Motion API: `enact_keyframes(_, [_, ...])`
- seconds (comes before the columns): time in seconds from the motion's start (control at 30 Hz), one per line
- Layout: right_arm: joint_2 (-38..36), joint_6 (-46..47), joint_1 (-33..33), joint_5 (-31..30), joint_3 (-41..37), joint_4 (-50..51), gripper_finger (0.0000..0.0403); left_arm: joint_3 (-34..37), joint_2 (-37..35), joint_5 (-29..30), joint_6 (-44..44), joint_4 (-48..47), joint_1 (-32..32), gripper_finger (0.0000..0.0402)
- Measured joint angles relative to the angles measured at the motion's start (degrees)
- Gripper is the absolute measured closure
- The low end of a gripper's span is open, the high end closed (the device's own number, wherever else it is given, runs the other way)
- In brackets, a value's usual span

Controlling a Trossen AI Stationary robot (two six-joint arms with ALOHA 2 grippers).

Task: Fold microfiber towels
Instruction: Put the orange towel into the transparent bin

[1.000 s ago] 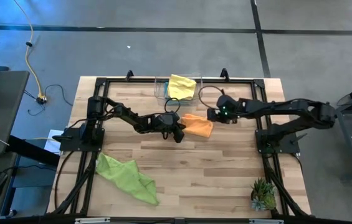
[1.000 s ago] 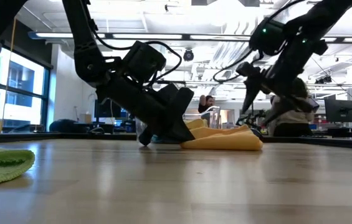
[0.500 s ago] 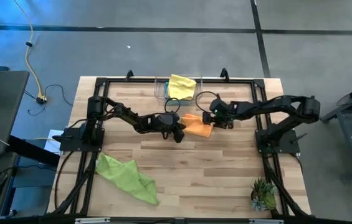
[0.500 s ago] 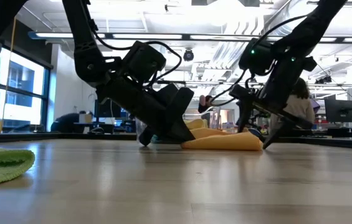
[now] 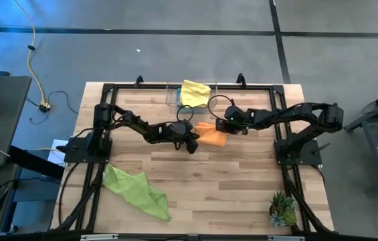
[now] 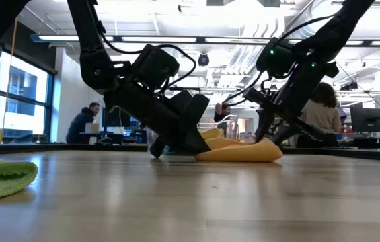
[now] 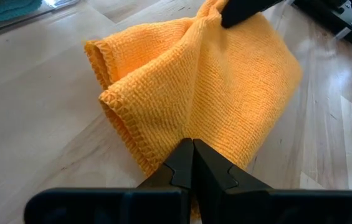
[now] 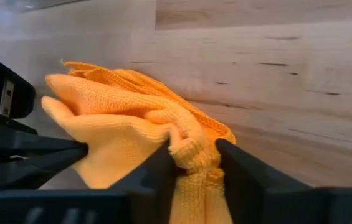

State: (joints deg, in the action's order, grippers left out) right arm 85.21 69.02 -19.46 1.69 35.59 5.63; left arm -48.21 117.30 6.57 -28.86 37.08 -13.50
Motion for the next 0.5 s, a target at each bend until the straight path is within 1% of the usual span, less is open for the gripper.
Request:
enact_keyframes(0.23, [-0.08, -6.44, 0.02, 0.01, 0.00, -0.21, 0.0390, 0.00, -0.05, -0.55, -0.28, 0.02, -0.12, 0.0396])
enact_keyframes(0.27, [-0.20, -7.74, 0.01, 0.02, 0.00, -0.52, 0.0395, 0.02, -0.38, -2.04, -0.30, -0.21, -0.47, 0.0392])
enact_keyframes(0.37, [-1.99, -10.80, 0.00, 0.54, -0.02, -0.79, 0.0393, 0.07, -2.12, -10.75, -1.60, -1.31, -2.06, 0.0375])
enact_keyframes(0.5, [-6.91, -12.81, 0.00, 0.90, -0.02, -0.76, 0.0397, 0.04, -7.41, -20.93, -3.16, -4.16, -4.44, 0.0343])
